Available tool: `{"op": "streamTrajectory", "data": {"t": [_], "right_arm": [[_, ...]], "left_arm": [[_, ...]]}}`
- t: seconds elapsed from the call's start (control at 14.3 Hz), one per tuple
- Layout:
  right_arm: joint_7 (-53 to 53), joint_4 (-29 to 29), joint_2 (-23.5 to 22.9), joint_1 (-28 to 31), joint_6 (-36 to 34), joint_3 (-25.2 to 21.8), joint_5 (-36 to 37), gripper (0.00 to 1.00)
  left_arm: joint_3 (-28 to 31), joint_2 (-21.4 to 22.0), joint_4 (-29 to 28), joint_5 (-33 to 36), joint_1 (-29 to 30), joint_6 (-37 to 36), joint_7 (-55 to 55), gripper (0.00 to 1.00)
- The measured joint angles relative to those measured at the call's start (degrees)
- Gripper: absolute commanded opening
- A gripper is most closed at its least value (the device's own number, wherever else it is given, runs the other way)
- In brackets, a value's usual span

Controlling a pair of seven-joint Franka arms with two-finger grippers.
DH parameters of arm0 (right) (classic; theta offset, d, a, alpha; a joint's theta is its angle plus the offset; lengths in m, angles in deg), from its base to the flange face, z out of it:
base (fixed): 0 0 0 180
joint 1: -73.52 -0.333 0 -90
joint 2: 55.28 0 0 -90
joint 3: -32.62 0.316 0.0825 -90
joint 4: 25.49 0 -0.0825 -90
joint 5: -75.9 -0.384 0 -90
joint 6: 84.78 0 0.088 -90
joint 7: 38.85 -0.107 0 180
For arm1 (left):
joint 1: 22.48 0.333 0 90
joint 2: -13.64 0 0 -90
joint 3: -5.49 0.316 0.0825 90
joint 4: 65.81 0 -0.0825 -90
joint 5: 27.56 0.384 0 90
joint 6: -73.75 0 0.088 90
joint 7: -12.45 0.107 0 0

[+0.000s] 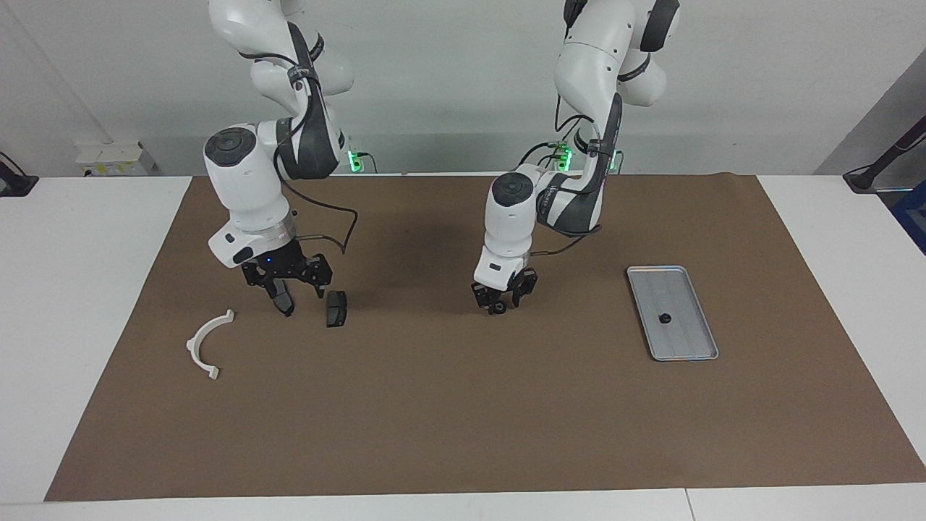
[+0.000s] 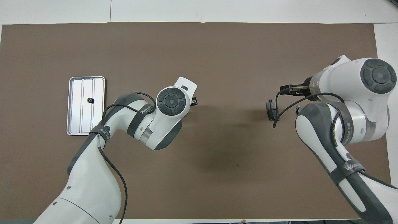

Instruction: Place bearing gear from tray to pile

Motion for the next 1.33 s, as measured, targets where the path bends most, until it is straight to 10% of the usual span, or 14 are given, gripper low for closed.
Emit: {"op": "streamTrajectory", "data": {"t": [0.84,1.33], "right_arm": [[-35.48,-2.06,-3.42,-18.52,0.29,0.21,-0.03,1.00],[-51.10,-13.20,-11.35,-26.83,-5.02,0.10,2.83,1.00]], "left_arm": [[0.49,5.45,0.68,-7.87,29.12,-7.53,47.78,0.73],[0.42,6.08,-4.97,-8.85,33.04,-6.54,56.37,0.71]]}}
